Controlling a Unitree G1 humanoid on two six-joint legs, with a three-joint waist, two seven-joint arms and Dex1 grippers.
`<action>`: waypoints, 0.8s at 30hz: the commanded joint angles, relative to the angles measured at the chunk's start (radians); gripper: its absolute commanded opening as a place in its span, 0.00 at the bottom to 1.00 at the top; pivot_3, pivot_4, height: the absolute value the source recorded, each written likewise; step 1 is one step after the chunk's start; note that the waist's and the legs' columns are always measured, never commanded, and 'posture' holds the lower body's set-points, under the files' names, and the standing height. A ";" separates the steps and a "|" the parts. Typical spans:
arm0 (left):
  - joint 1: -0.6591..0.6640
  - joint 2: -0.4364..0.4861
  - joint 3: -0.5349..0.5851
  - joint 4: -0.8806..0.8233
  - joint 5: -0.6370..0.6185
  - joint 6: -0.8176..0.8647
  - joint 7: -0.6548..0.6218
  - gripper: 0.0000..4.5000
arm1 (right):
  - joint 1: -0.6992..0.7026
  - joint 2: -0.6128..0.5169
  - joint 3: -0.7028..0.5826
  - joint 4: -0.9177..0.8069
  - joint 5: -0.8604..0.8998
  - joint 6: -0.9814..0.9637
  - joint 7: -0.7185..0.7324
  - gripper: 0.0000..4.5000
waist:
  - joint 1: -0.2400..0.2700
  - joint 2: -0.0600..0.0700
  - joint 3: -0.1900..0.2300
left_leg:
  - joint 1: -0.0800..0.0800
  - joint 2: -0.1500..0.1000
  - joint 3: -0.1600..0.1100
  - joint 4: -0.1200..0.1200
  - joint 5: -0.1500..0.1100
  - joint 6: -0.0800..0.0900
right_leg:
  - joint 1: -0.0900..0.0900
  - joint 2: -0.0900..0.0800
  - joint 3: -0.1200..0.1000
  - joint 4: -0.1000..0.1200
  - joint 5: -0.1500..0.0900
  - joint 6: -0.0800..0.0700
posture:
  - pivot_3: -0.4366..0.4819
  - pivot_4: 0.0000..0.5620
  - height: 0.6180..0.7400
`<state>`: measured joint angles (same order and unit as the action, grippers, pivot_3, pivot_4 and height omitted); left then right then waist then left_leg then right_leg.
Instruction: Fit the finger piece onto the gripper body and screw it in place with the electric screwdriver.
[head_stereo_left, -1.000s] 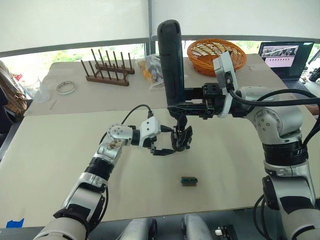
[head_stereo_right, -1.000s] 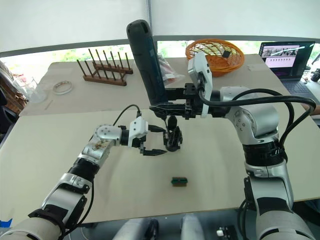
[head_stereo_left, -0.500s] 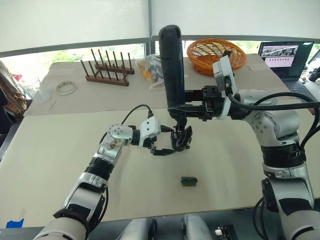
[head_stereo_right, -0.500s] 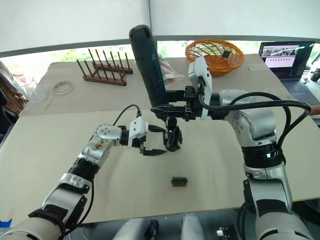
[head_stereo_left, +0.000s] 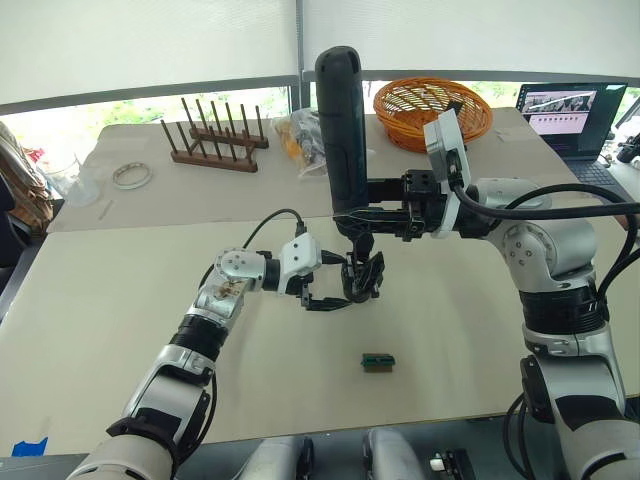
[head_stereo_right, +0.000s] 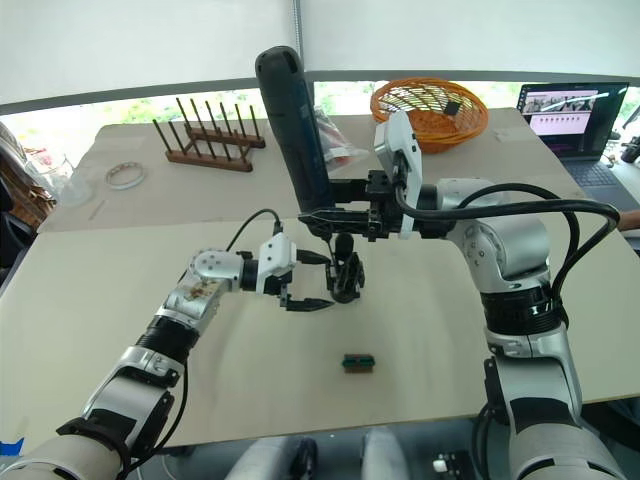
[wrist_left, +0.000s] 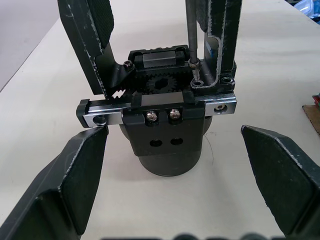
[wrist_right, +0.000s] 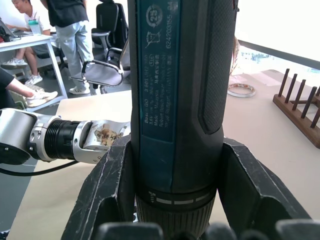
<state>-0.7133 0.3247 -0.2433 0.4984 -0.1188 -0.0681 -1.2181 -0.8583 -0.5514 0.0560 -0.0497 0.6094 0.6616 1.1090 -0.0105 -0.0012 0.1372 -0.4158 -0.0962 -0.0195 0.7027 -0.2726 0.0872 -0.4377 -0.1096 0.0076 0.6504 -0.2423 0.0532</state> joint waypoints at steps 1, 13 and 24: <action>-0.022 -0.002 0.006 -0.025 -0.003 -0.020 0.001 1.00 | -0.022 0.000 -0.030 -0.030 0.012 -0.026 0.004 0.42 | 0.000 0.000 0.000 | 0.000 0.000 0.000 0.000 0.000 0.000 | 0.000 0.000 0.000 0.000 0.000 0.000 | 0.48 0.27 1.00; -0.020 -0.009 0.001 -0.010 0.005 -0.027 0.008 1.00 | -0.006 0.004 -0.030 -0.032 0.009 -0.036 0.003 0.42 | 0.000 0.000 0.000 | 0.000 0.000 0.000 0.000 0.000 0.000 | -0.001 0.000 0.000 0.006 0.000 0.000 | 0.48 0.27 1.00; -0.032 -0.021 0.000 0.022 0.014 -0.043 0.019 1.00 | 0.002 -0.002 -0.030 -0.033 -0.001 -0.051 0.005 0.42 | 0.000 0.000 0.000 | 0.000 0.000 0.000 0.001 0.000 0.000 | -0.001 0.000 0.000 0.007 0.000 0.000 | 0.48 0.27 1.00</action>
<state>-0.7158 0.3100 -0.2433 0.5229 -0.1128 -0.0886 -1.2058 -0.8402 -0.5492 0.0569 -0.0497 0.6011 0.6448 1.1105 -0.0106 -0.0013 0.1372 -0.4158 -0.0964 -0.0196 0.7035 -0.2726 0.0872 -0.4384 -0.1100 0.0070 0.6571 -0.2423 0.0532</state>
